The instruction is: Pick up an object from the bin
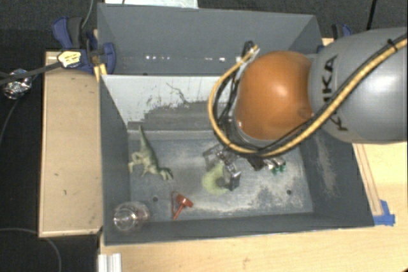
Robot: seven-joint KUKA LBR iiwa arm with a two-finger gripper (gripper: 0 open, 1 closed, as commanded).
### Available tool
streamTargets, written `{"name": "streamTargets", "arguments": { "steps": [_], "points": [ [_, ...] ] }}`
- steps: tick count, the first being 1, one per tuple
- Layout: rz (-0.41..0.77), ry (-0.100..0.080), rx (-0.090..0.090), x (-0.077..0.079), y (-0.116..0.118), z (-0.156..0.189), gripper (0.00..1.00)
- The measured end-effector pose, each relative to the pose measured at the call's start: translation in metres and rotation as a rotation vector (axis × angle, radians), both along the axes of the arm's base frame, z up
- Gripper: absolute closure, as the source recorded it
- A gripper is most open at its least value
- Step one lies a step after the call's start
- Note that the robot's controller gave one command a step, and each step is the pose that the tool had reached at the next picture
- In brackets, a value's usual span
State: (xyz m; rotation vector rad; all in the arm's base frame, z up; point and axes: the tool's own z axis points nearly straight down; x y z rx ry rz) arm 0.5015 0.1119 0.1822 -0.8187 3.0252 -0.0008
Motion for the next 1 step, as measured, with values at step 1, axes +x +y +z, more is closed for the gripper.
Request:
{"name": "streamTargets", "arguments": {
  "steps": [1],
  "points": [
    [-0.002,0.0,0.0,0.0,0.0,0.0,1.0]
  ]
}}
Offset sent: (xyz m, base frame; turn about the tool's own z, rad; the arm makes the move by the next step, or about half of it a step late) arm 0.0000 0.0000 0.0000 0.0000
